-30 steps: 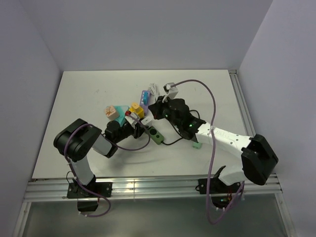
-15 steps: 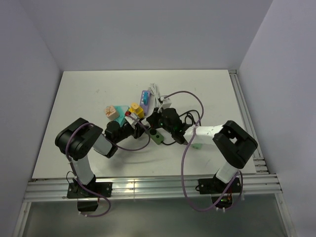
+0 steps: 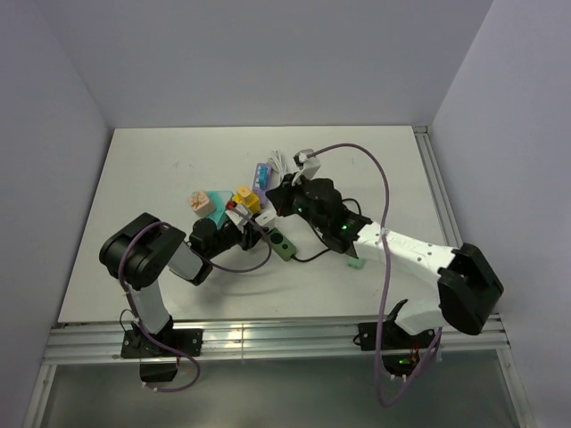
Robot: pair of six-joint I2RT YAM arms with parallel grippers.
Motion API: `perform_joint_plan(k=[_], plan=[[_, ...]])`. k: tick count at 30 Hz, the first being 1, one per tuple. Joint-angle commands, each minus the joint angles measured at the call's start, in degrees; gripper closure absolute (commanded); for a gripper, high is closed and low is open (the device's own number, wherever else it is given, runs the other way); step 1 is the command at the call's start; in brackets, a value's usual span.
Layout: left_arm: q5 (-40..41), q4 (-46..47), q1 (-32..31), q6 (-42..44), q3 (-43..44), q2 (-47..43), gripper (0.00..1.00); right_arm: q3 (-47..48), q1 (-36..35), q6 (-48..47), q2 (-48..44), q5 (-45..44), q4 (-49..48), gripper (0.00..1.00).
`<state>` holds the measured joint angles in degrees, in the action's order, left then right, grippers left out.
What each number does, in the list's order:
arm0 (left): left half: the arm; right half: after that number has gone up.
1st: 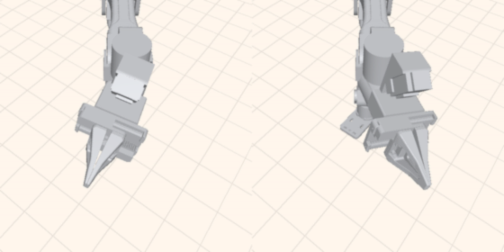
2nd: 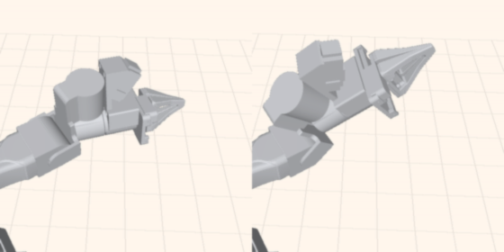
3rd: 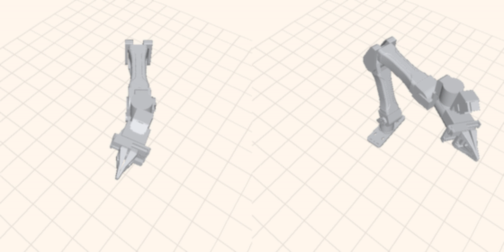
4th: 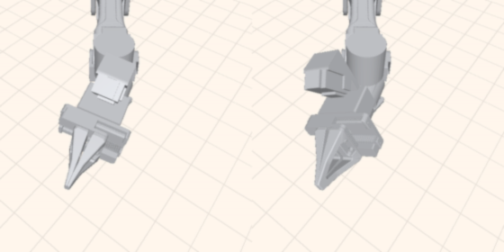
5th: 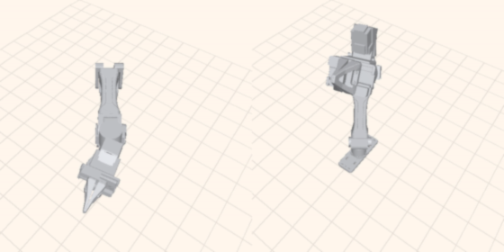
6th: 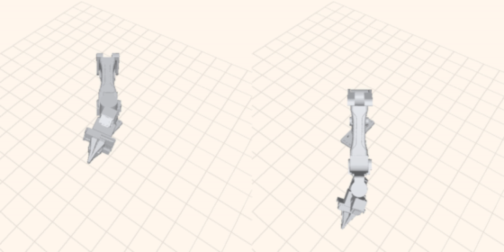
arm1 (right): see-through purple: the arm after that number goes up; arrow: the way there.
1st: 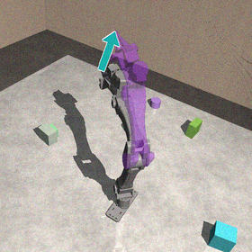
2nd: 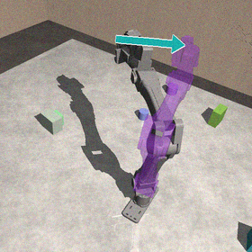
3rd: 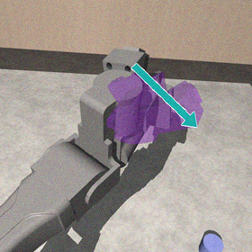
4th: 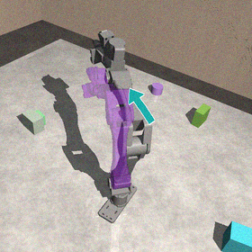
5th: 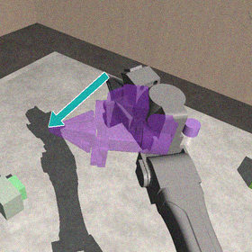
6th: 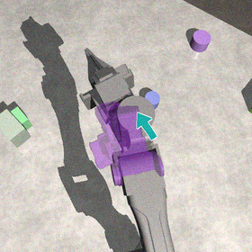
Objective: Insert the plug
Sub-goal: Insert the plug into the socket.
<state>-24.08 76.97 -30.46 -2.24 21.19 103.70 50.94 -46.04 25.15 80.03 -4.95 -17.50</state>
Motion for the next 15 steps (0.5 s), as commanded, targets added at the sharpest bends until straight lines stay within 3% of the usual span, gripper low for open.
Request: perform_joint_plan(k=[1,10,15], plan=[[-0.97,5.82,-0.13,-0.04,0.7,0.1,1.0,-0.82,-0.63,-1.94,-2.77,-2.08,0.36,1.0],[-0.97,5.38,-0.13,0.57,0.08,-0.69,1.0,-11.72,-0.63,3.5,15.57,0.89,-12.28,1.0],[-0.97,5.91,-0.13,0.22,-0.1,-0.6,1.0,-12.36,-0.8,3.69,13.76,0.56,-13.1,1.0]])
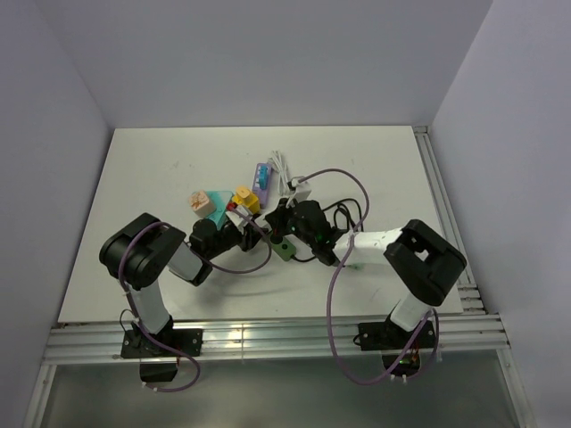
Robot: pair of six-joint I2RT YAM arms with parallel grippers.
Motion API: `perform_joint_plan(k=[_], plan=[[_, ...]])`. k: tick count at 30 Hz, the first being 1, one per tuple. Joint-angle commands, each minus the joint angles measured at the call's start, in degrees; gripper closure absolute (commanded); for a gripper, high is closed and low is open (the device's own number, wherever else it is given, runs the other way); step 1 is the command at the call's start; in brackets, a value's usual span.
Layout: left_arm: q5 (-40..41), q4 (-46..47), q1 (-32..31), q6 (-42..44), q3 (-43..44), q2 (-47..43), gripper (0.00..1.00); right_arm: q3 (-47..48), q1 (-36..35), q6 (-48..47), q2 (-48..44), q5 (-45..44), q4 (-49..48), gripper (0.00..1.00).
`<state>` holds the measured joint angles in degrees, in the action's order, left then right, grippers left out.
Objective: Insert the plug
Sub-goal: Insert the plug into the socket.
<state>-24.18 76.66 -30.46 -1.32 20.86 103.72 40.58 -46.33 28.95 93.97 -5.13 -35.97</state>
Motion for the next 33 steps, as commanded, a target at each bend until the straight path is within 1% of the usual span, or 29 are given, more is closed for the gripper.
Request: perform_joint_plan(k=[1,5,11,12,13,14,16,17,19,20,21,22,23,24,26,30,33], plan=[[-0.95,5.87,-0.13,-0.61,0.32,-0.71,0.99,-1.47,-0.69,-0.47,-1.06,0.3,6.08,1.0],[-0.78,6.13,-0.22,-0.7,0.06,-1.07,1.0,-0.33,-0.96,-1.79,-5.37,-1.11,9.41,1.0],[-0.6,6.13,-0.13,-0.7,-0.21,-1.24,1.0,0.82,-0.96,-2.32,-5.12,-1.12,10.56,1.0],[-0.69,6.22,-0.13,-0.61,-0.21,-1.33,0.98,0.91,-0.96,-2.32,-4.77,-0.94,10.57,1.0],[-0.6,6.48,-0.13,-0.61,-0.38,-1.33,0.95,1.17,-0.96,-2.23,-4.5,-0.94,10.65,1.0],[-0.6,6.92,-0.13,-0.61,-0.82,-1.33,0.87,1.26,-0.87,-2.32,-4.24,-0.94,10.65,1.0],[-0.34,7.89,-0.13,-0.61,-1.17,-1.5,0.8,1.43,-0.87,-2.32,-3.98,-1.11,10.65,1.0],[-0.08,7.8,-0.13,-0.61,-1.26,-1.59,0.72,1.43,-0.96,-2.23,-3.97,-1.2,10.74,1.0],[0.1,7.89,-0.22,-0.61,-1.26,-2.03,0.64,1.61,-0.96,-2.32,-4.67,-1.03,11.18,1.0],[0.36,7.89,-0.13,-0.7,-1.35,-2.29,0.57,1.7,-0.96,-2.32,-4.94,-1.03,11.44,1.0],[0.71,7.89,-0.13,-0.79,-1.35,-2.99,0.54,1.87,-0.96,-2.49,-5.55,-1.11,11.88,1.0],[1.15,7.97,-0.13,-1.14,-1.52,-3.43,0.34,2.05,-0.96,-2.58,-6.77,-1.64,12.75,1.0],[1.42,8.24,-0.13,-1.49,-1.53,-3.79,0.21,2.05,-0.96,-2.84,-7.48,-1.9,13.11,1.0],[1.6,8.41,-0.13,-1.66,-1.53,-4.4,0.11,1.88,-0.96,-2.93,-8.27,-2.25,13.64,1.0],[1.86,8.15,-0.22,-1.93,-1.61,-5.19,0.0,1.52,-0.96,-3.2,-10.37,-2.87,14.43,1.0],[2.04,8.15,-0.22,-2.1,-2.14,-7.21,0.01,-0.23,-0.96,-3.11,-13.9,-3.66,15.13,1.0],[0.46,7.01,-0.13,-2.54,-2.76,-8.97,0.01,-1.63,-1.05,-2.41,-16.45,-4.98,15.66,1.0]])
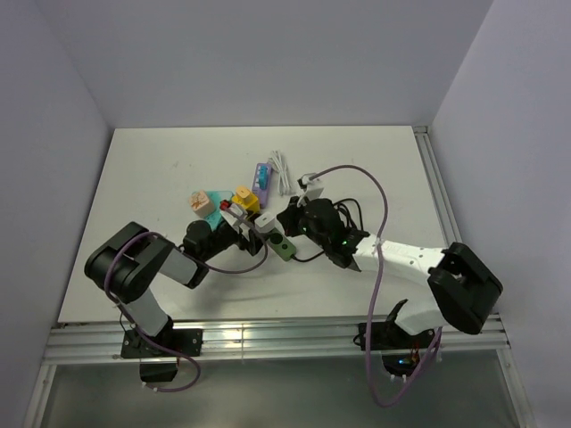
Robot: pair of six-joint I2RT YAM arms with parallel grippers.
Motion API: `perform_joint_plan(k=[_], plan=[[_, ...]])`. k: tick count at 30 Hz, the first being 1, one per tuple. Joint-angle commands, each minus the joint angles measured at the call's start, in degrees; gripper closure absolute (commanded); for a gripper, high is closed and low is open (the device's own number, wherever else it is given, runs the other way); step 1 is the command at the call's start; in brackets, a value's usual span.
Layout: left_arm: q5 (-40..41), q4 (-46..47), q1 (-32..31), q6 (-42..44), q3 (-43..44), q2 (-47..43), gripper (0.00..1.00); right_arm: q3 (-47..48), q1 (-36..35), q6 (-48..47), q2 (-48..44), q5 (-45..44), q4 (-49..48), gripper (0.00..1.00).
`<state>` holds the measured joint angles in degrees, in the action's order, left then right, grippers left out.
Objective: Insert the plug
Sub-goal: Insert the plug into the socket, then pick up the plug from the center of the board.
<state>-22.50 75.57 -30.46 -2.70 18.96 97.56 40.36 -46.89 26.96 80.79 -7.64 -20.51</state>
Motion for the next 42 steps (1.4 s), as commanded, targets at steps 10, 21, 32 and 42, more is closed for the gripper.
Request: perform_joint_plan(k=[10,21,32,42], plan=[[-0.71,6.52,-0.13,-4.59,-8.75,-11.15,0.01,-9.58,-0.48,12.3,-13.98,-18.98,9.96,0.62],[0.18,1.51,-0.22,-13.11,-10.78,-21.71,0.01,-11.8,-1.89,38.41,-24.38,-39.11,46.93,0.34],[4.49,0.72,-0.13,-18.21,-10.7,-21.88,0.0,-4.68,-2.41,55.48,-11.91,-40.79,66.65,0.32],[5.27,-1.83,-0.13,-19.1,-12.81,-26.19,0.01,-0.02,-0.92,52.76,-1.7,-40.09,67.44,0.32]])
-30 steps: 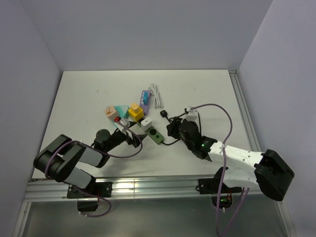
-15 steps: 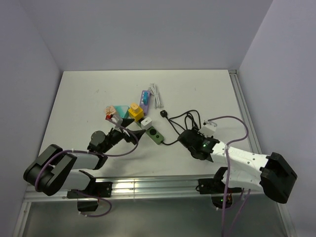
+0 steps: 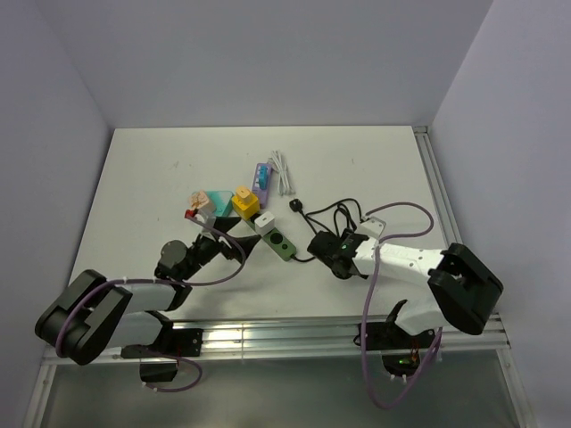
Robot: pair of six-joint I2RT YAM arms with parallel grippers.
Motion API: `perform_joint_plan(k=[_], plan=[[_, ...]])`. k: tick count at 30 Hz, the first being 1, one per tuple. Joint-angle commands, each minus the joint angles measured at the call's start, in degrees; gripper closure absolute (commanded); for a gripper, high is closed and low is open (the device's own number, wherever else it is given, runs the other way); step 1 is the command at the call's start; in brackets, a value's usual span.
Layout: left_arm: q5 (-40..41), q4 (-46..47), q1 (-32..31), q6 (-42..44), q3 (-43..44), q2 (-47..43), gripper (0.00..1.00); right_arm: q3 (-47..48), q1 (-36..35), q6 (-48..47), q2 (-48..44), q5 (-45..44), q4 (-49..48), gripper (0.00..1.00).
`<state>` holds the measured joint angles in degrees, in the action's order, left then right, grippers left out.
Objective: Insert the plug
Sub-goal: Pick up the plug from the center of the board.
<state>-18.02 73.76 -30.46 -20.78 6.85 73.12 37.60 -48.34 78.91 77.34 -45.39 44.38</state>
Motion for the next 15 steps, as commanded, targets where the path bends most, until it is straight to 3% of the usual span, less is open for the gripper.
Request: perform_joint_plan(k=[1,15], plan=[[0.88,-0.19,-0.13,-0.93,-0.96,-2.45,0.01,3.43,0.52,1.41,3.07,-2.51,3.34,0.33],[4.05,-3.26,-0.13,1.26,-3.16,-7.29,0.01,11.52,-0.09,4.4,16.25,-4.27,9.58,0.4]])
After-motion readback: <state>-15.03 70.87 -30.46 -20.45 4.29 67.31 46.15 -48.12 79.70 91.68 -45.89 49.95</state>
